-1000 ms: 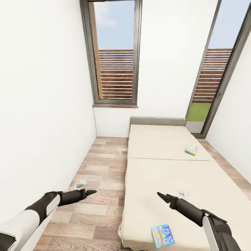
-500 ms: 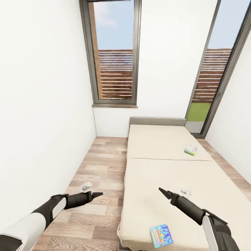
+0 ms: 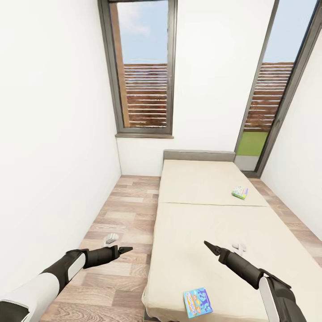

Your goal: Put all the toys in the child's room - the three board games (two on the bed and one on the table), the two jigsaw puzzles on the table, and the tennis ball on the table - inside the toy box on the table in the child's room.

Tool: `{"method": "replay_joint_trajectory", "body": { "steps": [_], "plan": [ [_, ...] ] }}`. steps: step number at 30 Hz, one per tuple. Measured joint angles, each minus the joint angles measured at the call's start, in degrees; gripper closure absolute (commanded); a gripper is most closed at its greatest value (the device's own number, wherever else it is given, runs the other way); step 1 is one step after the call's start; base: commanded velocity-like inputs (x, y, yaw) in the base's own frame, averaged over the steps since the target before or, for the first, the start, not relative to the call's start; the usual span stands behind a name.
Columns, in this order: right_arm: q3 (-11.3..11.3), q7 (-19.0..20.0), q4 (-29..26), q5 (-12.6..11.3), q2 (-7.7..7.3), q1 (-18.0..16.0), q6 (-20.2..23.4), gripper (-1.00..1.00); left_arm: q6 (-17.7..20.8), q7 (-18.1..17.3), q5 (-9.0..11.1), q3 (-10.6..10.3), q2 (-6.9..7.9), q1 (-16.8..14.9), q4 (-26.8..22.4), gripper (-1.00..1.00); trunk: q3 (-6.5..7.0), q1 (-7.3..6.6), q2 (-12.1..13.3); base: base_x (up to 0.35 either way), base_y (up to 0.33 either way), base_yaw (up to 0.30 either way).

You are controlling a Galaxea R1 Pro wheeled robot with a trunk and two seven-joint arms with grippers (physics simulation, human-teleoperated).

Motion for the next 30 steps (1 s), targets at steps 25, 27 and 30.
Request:
{"method": "replay_joint_trajectory", "body": {
  "steps": [25, 27, 30],
  "plan": [
    [-0.09, -0.09, 0.01, -0.16, 0.05, -0.01, -0.06, -1.00, -0.03, 0.03, 0.00, -0.03, -0.05, 0.01, 0.02, -1.00, 0.00, 0.00, 0.00, -0.002, -0.070, 0.000],
    [-0.09, -0.09, 0.01, -0.19, 0.06, -0.01, -0.08, -1.00, -0.03, 0.05, 0.00, -0.04, -0.06, 0.02, 0.02, -1.00, 0.00, 0.00, 0.00, -0.047, -0.184, 0.000],
    [-0.09, -0.10, 0.00, -0.19, 0.06, -0.01, -0.10, -1.00, -0.03, 0.06, 0.00, -0.04, -0.08, 0.02, 0.00, -1.00, 0.00, 0.01, 0.00, -0.073, -0.237, 0.000]
  ]
}}
